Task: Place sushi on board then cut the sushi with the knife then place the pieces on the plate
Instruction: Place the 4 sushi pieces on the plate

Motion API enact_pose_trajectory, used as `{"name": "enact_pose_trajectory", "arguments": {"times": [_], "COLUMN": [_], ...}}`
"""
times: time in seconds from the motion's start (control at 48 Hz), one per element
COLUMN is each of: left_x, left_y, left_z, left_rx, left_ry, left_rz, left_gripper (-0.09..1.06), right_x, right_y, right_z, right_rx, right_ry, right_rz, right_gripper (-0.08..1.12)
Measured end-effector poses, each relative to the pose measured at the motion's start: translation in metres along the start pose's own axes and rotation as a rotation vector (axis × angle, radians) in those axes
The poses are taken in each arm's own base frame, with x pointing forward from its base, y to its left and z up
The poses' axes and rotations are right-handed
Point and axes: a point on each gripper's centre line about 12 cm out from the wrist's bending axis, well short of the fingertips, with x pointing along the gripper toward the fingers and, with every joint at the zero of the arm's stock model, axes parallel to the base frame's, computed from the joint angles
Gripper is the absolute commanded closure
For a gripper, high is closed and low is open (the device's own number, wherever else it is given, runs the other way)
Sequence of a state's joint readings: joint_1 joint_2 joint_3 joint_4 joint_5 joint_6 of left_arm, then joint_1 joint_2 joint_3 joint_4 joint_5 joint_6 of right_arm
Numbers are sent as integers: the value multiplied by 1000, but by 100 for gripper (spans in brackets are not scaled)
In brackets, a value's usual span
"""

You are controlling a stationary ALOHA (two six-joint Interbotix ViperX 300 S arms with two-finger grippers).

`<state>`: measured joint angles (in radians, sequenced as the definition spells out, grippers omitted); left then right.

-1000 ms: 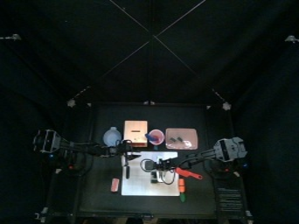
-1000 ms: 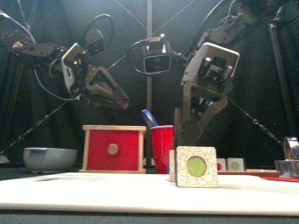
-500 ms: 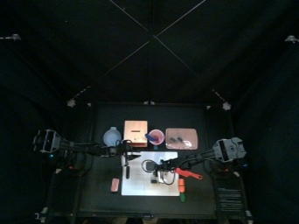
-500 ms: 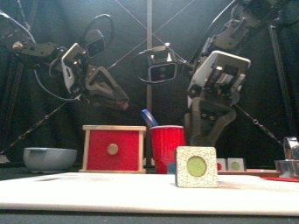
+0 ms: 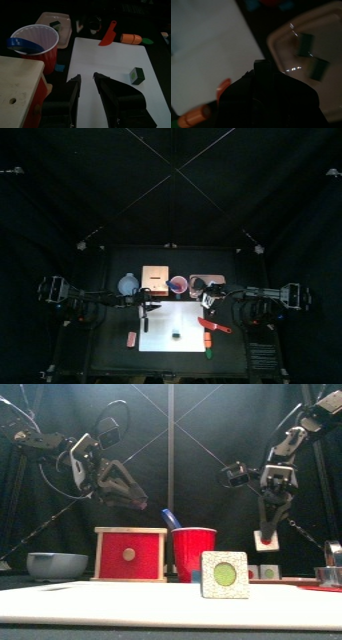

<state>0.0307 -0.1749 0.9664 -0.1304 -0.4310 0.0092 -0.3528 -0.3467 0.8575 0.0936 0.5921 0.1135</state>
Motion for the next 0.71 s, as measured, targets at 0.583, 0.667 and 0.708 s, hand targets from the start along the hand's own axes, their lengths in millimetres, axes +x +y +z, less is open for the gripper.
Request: {"name": "enact_pose_trajectory", "arguments": {"times": [0.583, 0.667, 0.708], "left_x": [0, 0, 0], "left_y": [1, 1, 1], "left_z": [0, 0, 0], "left_rx": [-2, -2, -2], "left_ry": [1, 0, 0], "left_rz": [2, 2, 2], "left_gripper": [27, 27, 27], "right_x": [18, 19, 18], "right_y": [-67, -69, -70], "right_z": [-45, -44, -44], "right_rx": [131, 139, 141], "right_ry": [35, 28, 26], "right_rz": [-145, -149, -150], "right_gripper": [28, 24, 23]}}
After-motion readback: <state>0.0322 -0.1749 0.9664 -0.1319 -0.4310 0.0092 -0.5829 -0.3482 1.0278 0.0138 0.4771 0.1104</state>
